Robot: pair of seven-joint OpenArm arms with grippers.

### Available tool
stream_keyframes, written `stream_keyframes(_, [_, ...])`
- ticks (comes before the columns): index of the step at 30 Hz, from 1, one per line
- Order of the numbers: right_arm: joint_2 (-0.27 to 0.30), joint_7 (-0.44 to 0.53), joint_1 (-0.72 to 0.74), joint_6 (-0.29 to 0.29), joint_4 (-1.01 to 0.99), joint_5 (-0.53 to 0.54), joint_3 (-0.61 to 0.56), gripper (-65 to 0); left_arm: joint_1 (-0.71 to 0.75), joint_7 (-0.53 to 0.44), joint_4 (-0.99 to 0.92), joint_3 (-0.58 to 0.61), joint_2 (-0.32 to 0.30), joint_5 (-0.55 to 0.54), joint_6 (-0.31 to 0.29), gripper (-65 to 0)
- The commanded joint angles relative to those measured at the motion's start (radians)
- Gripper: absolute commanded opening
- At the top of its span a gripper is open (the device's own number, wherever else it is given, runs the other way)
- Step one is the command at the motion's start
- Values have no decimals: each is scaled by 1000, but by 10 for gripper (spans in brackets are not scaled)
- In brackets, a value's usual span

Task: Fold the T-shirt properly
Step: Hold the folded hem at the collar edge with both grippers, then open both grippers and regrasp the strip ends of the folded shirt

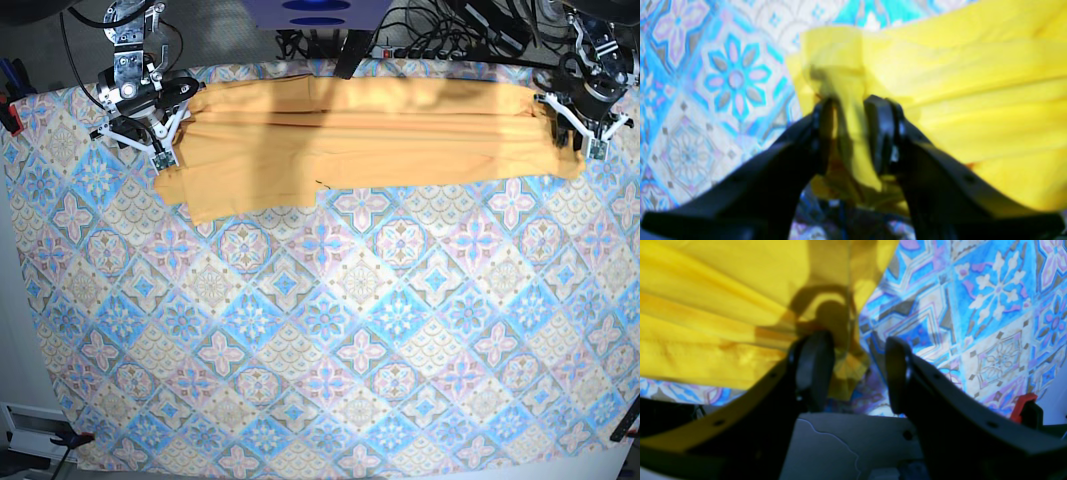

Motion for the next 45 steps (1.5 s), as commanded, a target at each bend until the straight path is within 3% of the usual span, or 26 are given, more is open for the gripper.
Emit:
stream_keyframes(1, [8, 6, 0, -9, 18, -7, 4, -378, 4, -16, 17, -35, -22, -6, 10, -457])
stream_keyframes(7, [8, 8, 1, -9, 18, -7, 4, -377, -1, -11, 17, -70, -22, -5, 10, -442])
stream_keyframes(14, [8, 8, 1, -9, 18, -5, 4, -375, -4, -17, 17, -73, 18, 126, 10, -305])
stream_keyframes(20, [8, 11, 3, -9, 18, -5, 4, -375, -26, -22, 17, -72, 39, 201, 10, -305])
stream_keyframes(28, [8, 37, 8, -9, 18, -8, 4, -375, -32, -175, 19, -124, 82, 202, 10, -373])
stream_keyframes(34, [8, 39, 9, -9, 18, -8, 4, -375, -39, -204, 19, -171, 99, 193, 10, -302])
stream_keyframes(40, [8, 97, 11, -9, 18, -8, 4, -375, -108, -243, 40, -277, 142, 164, 10, -301])
stream_keyframes(45, [8, 169, 11, -12, 27, -8, 4, -377, -115, -312, 117, -285, 196, 158, 10, -302])
